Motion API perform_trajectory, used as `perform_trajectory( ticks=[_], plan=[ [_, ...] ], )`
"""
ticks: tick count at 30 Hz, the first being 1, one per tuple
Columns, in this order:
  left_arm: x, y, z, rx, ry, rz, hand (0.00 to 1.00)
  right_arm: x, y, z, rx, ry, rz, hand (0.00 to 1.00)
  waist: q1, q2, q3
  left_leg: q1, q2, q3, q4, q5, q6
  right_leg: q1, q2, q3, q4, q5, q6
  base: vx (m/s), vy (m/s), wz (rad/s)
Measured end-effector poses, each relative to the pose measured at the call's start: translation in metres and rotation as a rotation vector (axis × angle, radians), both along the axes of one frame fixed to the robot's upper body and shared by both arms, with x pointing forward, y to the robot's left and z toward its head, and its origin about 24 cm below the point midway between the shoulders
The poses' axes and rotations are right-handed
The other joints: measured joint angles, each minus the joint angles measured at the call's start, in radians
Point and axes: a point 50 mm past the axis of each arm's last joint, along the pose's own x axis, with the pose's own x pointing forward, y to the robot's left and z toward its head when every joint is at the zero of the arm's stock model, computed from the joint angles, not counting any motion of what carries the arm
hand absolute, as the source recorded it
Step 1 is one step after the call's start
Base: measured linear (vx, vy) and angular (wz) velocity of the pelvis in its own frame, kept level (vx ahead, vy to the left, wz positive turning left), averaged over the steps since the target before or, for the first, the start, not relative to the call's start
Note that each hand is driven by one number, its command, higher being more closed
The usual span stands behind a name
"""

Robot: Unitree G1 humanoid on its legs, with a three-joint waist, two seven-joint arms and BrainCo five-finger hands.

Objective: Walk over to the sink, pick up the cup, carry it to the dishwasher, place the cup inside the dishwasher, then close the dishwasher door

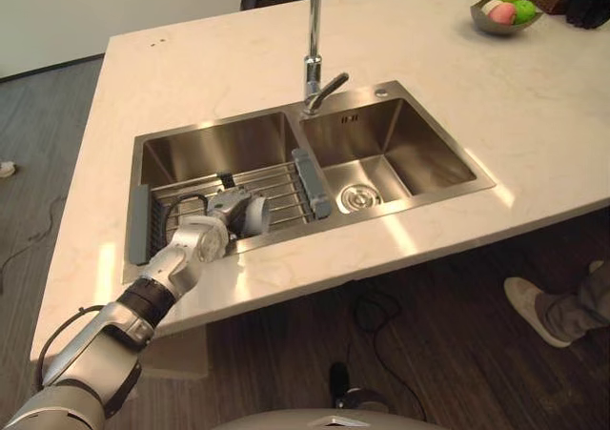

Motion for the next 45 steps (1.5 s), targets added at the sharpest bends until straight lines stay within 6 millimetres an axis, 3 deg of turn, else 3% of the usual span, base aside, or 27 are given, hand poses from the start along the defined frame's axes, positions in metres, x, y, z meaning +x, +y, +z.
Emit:
perform_trajectory(
  ticks=[4, 7, 9, 13, 15, 21, 25, 28, 31, 32, 33, 34, 35, 36, 38, 39, 40, 41, 42, 45],
  plan=[
    [-0.003, -0.007, 0.023, -0.138, -0.205, -0.034, 1.00, -0.007, -0.001, -0.001, 0.010, 0.006, -0.051, 0.00, -0.002, 0.000, 0.001, -0.002, -0.003, -0.039, 0.000, 0.004, 0.006, 0.013, -0.004, -0.028, 0.000, 0.000, 0.000, 0.01, -0.002, 0.21],
    [-0.007, 0.004, 0.055, -0.281, -0.430, -0.007, 1.00, -0.012, -0.004, -0.001, 0.010, 0.021, -0.073, 0.00, -0.001, 0.000, 0.001, -0.011, -0.013, -0.084, -0.001, 0.016, 0.017, 0.024, -0.017, -0.065, 0.000, -0.001, 0.002, -0.03, -0.010, 0.38],
    [-0.013, 0.023, 0.082, -0.386, -0.608, 0.036, 1.00, -0.015, -0.004, -0.002, 0.012, 0.023, -0.079, 0.00, 0.009, -0.001, 0.002, -0.018, -0.019, -0.123, -0.003, 0.026, 0.025, 0.038, -0.028, -0.101, 0.000, -0.003, 0.004, -0.07, -0.004, 0.50],
    [-0.029, 0.060, 0.113, -0.517, -0.858, 0.154, 1.00, -0.010, -0.003, -0.002, 0.011, 0.012, -0.070, 0.00, 0.040, -0.009, 0.005, -0.021, -0.028, -0.170, -0.010, 0.043, 0.030, 0.056, -0.042, -0.137, 0.000, -0.012, 0.007, -0.09, -0.018, 0.39],
    [-0.040, 0.078, 0.131, -0.602, -1.007, 0.200, 1.00, -0.012, -0.002, -0.002, 0.023, -0.009, -0.099, 0.00, 0.072, -0.019, -0.003, -0.049, -0.033, -0.202, -0.017, 0.054, 0.036, 0.053, -0.048, -0.165, 0.000, -0.010, 0.002, -0.08, -0.032, 0.43],
    [-0.067, 0.140, 0.147, -0.690, -1.266, 0.429, 1.00, -0.002, -0.004, -0.001, 0.013, -0.032, -0.055, 0.00, 0.126, -0.045, -0.018, -0.068, -0.030, -0.225, -0.006, 0.067, 0.032, 0.053, -0.047, -0.190, 0.000, -0.002, -0.012, -0.03, -0.028, 0.13],
    [-0.098, 0.182, 0.136, -0.662, -1.360, 0.637, 1.00, 0.003, 0.000, -0.001, 0.019, 0.003, 0.117, 0.00, 0.148, -0.049, -0.025, -0.130, -0.039, -0.239, 0.101, 0.068, 0.028, 0.073, -0.062, -0.238, 0.008, -0.009, -0.015, 0.00, -0.011, 0.33],
    [-0.112, 0.182, 0.124, -0.682, -1.356, 0.686, 1.00, -0.005, -0.001, -0.001, 0.020, 0.049, 0.166, 0.00, 0.180, -0.041, -0.020, -0.149, -0.051, -0.257, 0.153, 0.078, 0.019, 0.128, -0.074, -0.313, 0.008, -0.020, -0.009, -0.02, -0.017, 1.00],
    [-0.130, 0.175, 0.114, -0.710, -1.353, 0.704, 1.00, -0.010, -0.002, -0.001, 0.016, 0.084, 0.226, 0.00, 0.189, -0.038, -0.014, -0.178, -0.080, -0.252, 0.101, 0.148, 0.056, 0.146, -0.115, -0.428, 0.051, -0.092, -0.021, -0.12, 0.006, 1.76],
    [-0.135, 0.172, 0.106, -0.722, -1.333, 0.724, 1.00, -0.013, -0.003, -0.001, 0.009, 0.097, 0.227, 0.00, 0.196, -0.048, -0.020, -0.196, -0.070, -0.177, 0.128, 0.115, 0.100, 0.137, -0.138, -0.502, 0.073, -0.102, -0.026, -0.15, 0.078, 1.67],
    [-0.143, 0.170, 0.096, -0.728, -1.309, 0.765, 1.00, -0.011, -0.005, -0.001, -0.003, 0.107, 0.244, 0.00, 0.207, -0.043, -0.020, -0.236, -0.040, -0.086, 0.268, 0.062, 0.123, 0.136, -0.162, -0.551, 0.085, -0.104, -0.030, -0.12, 0.085, 1.49],
    [-0.146, 0.169, 0.089, -0.734, -1.289, 0.792, 1.00, -0.011, -0.005, -0.001, -0.008, 0.116, 0.254, 0.00, 0.214, -0.047, -0.018, -0.244, -0.023, -0.047, 0.334, 0.042, 0.128, 0.137, -0.176, -0.568, 0.088, -0.103, -0.032, -0.12, 0.128, 1.13],
    [-0.151, 0.166, 0.073, -0.747, -1.236, 0.854, 1.00, -0.014, -0.006, -0.001, -0.011, 0.126, 0.255, 0.00, 0.229, -0.041, -0.023, -0.241, 0.029, 0.024, 0.444, 0.016, 0.133, 0.144, -0.195, -0.593, 0.092, -0.100, -0.036, -0.06, 0.131, 0.98],
    [-0.156, 0.161, 0.057, -0.729, -1.177, 0.906, 1.00, -0.014, -0.013, 0.002, -0.030, 0.123, 0.249, 0.00, 0.232, -0.001, -0.034, -0.245, 0.081, 0.059, 0.474, 0.041, 0.124, 0.139, -0.191, -0.606, 0.128, -0.103, -0.030, -0.09, 0.208, 1.04],
    [-0.153, 0.153, 0.043, -0.726, -1.104, 0.930, 1.00, -0.008, -0.013, 0.002, -0.034, 0.108, 0.241, 0.00, 0.218, 0.003, -0.045, -0.296, 0.026, 0.067, 0.412, 0.058, 0.138, 0.066, -0.181, -0.505, 0.166, -0.142, -0.019, -0.01, 0.218, 1.75],
    [-0.147, 0.149, 0.039, -0.747, -1.090, 0.954, 1.00, -0.007, -0.003, -0.002, 0.001, 0.110, 0.213, 0.00, 0.183, -0.042, -0.060, -0.216, -0.053, -0.036, 0.141, 0.083, 0.140, 0.009, -0.178, -0.468, 0.152, -0.153, -0.065, 0.48, 0.060, 2.58],
    [-0.142, 0.148, 0.040, -0.763, -1.103, 0.953, 1.00, -0.009, 0.000, -0.002, 0.009, 0.108, 0.202, 0.00, 0.177, -0.051, -0.048, -0.211, -0.025, 0.019, 0.203, 0.032, 0.170, 0.014, -0.197, -0.502, 0.148, -0.101, -0.024, 0.94, -0.078, 2.61],
    [-0.139, 0.151, 0.031, -0.762, -1.072, 1.002, 1.00, -0.007, -0.007, -0.001, -0.015, 0.106, 0.193, 0.00, 0.193, -0.033, -0.037, -0.152, 0.059, 0.104, 0.214, -0.014, 0.110, 0.015, -0.221, -0.562, 0.189, -0.102, -0.028, 0.88, -0.054, 1.95],
    [-0.138, 0.154, 0.023, -0.745, -1.033, 1.039, 1.00, -0.005, -0.013, 0.001, -0.039, 0.103, 0.196, 0.00, 0.189, -0.025, -0.029, -0.145, 0.055, 0.146, 0.201, 0.015, 0.058, 0.029, -0.250, -0.619, 0.235, -0.103, -0.022, 0.50, 0.100, 1.65],
    [-0.140, 0.155, 0.022, -0.729, -1.026, 1.044, 1.00, -0.015, -0.004, -0.001, -0.021, 0.115, 0.182, 0.00, 0.191, -0.052, -0.041, -0.168, -0.011, 0.189, 0.169, 0.052, 0.117, 0.099, -0.320, -0.720, 0.212, -0.100, -0.002, -0.11, 0.356, 1.69]
  ],
)
